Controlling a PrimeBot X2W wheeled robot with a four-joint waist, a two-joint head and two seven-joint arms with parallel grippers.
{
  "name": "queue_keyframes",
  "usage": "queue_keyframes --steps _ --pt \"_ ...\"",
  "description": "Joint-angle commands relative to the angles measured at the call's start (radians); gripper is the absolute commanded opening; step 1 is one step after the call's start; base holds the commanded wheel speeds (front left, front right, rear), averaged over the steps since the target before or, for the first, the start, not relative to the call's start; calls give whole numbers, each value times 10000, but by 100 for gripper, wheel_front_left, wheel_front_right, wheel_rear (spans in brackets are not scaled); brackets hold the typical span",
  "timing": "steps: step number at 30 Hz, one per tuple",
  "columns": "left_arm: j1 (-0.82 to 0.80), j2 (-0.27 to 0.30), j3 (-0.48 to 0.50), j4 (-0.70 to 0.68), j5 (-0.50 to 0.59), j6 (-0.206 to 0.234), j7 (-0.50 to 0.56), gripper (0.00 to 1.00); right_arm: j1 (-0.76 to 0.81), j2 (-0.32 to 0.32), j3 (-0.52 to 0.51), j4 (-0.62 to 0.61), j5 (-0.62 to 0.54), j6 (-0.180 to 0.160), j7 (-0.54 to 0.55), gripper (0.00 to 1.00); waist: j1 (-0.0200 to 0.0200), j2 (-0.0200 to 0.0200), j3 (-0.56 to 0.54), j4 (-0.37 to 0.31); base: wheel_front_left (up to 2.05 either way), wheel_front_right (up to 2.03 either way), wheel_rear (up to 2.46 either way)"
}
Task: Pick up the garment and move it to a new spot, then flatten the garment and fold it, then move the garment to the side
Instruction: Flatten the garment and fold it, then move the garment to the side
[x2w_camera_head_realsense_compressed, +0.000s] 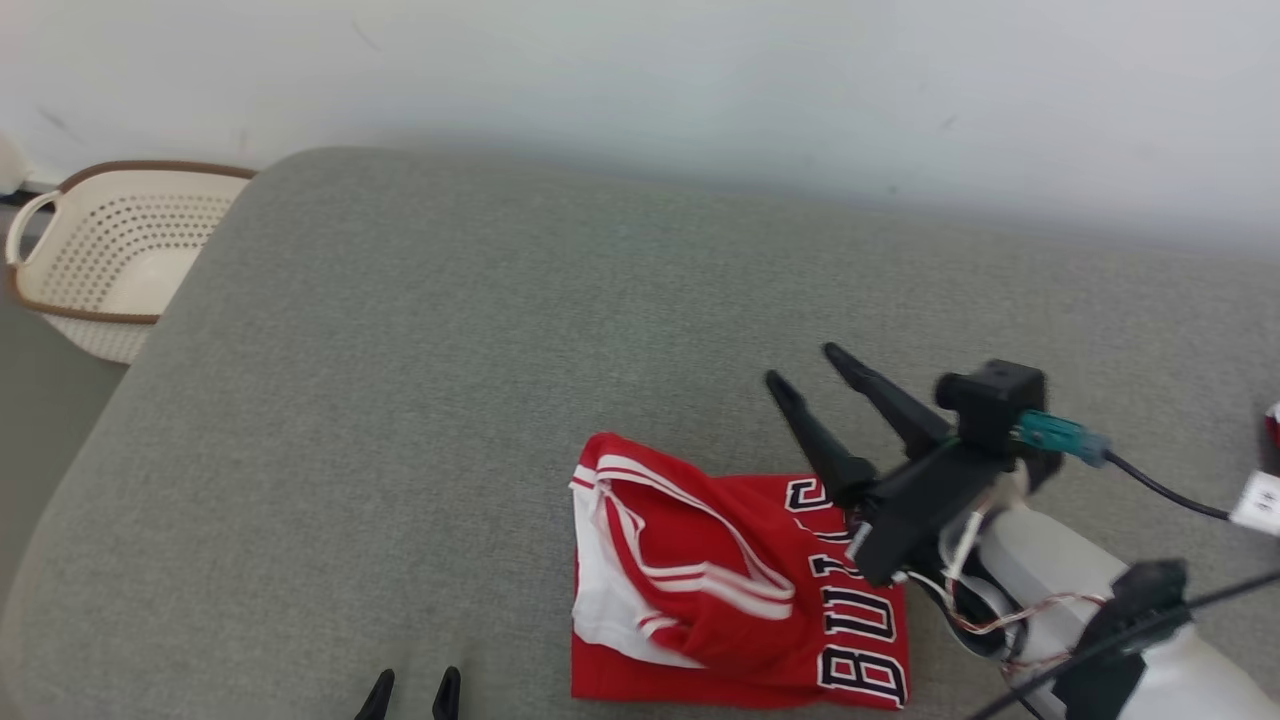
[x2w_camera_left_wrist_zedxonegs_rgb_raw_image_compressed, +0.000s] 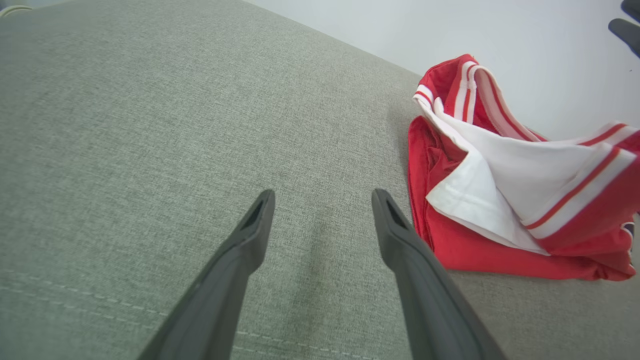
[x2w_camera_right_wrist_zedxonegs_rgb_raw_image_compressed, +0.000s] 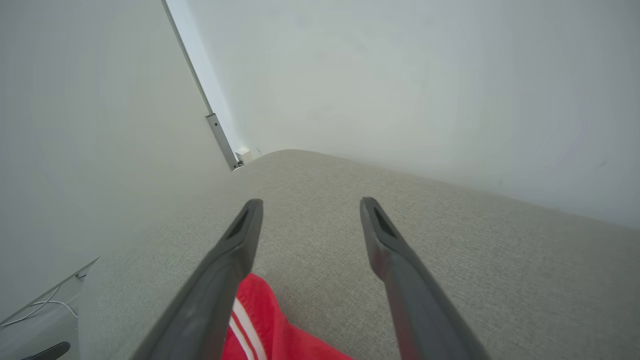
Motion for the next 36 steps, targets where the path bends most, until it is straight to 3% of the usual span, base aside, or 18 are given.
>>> queue_keyframes --steps 1,5,10,25,35,36 --pt "-35 1 41 -44 68 4 -38 100 378 -93 -258 -115 -117 -1 -48 100 0 0 -6 -309 0 0 0" --pt "-95 2 62 -46 89 4 -38 100 1197 -497 -788 -321 -434 -1 -50 100 0 0 -24 -537 0 0 0" --pt "-66 4 3 -22 102 3 -38 100 2115 -512 -1025 -469 -629 -1 -51 100 0 0 -40 -640 0 0 0" --pt "44 3 -56 -34 162 3 -38 100 3236 39 -1622 1495 -515 -1 -54 100 0 0 -18 -115 0 0 0" --pt "3 1 -54 -97 238 3 -38 100 3023 550 -1013 2536 123 -1 -5 100 0 0 48 194 0 0 0" --pt "-4 1 -60 -100 248 3 -38 100 2981 593 -900 2635 197 -1 6 57 0 0 52 209 0 0 0"
